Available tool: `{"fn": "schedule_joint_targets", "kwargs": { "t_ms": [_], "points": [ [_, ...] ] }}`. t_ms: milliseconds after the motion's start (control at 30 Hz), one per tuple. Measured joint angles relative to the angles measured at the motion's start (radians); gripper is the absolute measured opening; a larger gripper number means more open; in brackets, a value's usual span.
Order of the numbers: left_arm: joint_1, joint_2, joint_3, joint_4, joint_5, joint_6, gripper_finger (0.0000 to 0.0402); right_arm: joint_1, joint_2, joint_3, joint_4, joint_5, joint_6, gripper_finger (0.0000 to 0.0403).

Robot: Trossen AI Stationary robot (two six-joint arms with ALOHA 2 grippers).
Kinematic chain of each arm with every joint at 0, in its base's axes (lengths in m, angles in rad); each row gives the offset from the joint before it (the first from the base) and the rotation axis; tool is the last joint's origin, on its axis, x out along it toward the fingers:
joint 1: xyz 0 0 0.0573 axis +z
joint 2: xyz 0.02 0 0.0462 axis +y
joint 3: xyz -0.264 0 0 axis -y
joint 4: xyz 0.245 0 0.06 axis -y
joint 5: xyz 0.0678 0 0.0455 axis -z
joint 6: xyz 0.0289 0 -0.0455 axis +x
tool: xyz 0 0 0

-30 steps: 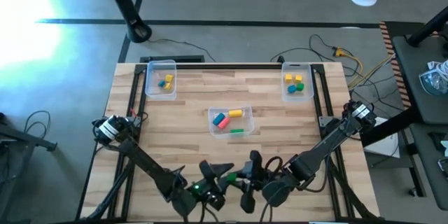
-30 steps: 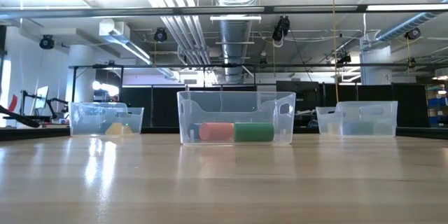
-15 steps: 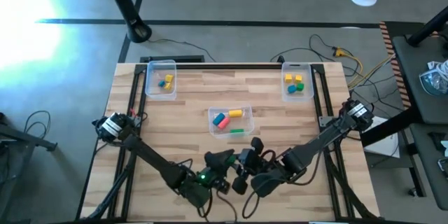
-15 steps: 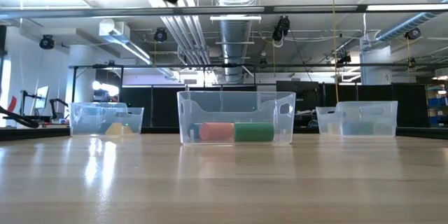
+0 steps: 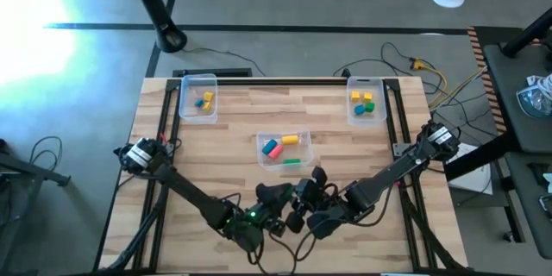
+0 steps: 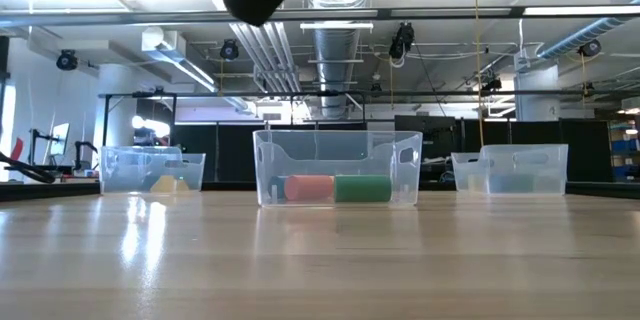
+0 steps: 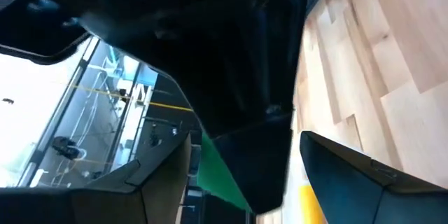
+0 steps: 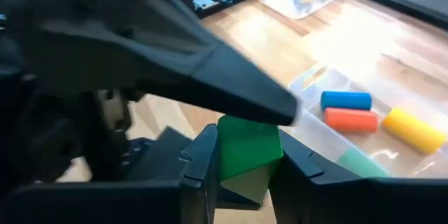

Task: Sort blocks by size
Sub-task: Put the green triangle block into the left transparent bin

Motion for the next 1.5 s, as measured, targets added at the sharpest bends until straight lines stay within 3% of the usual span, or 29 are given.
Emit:
{"fn": "schedule_joint_targets", "kwargs": {
  "t_ms": [333, 633, 767, 867, 1100, 1233, 1500],
  "points": [
    [0.021, 0.0, 0.0, -0.006, 0.065, -0.022, 0.0249, 0.0, 0.0, -0.021, -0.005, -0.031, 0.093, 0.0082],
    [0.021, 0.0, 0.0, -0.015, 0.074, -0.028, 0.0195, -0.005, 0.0, -0.022, -0.006, -0.04, 0.095, 0.0081],
    [0.021, 0.0, 0.0, -0.034, 0.074, -0.058, 0.0172, -0.005, -0.001, -0.021, -0.007, -0.055, 0.093, 0.01],
    [0.019, 0.0, 0.0, -0.03, 0.078, -0.081, 0.0169, -0.005, -0.001, -0.021, -0.014, -0.062, 0.093, 0.0113],
    [0.015, 0.0, 0.0, -0.043, 0.088, -0.113, 0.0169, -0.004, -0.001, -0.021, -0.01, -0.056, 0.093, 0.01],
    [0.007, 0.0, 0.0, -0.068, 0.077, -0.131, 0.0169, 0.014, -0.014, -0.017, -0.015, -0.05, 0.072, 0.0127],
    [-0.052, -0.039, 0.0, -0.195, 0.054, -0.249, 0.0169, 0.097, -0.046, -0.018, -0.02, -0.047, 0.039, 0.022]
  ]
}}
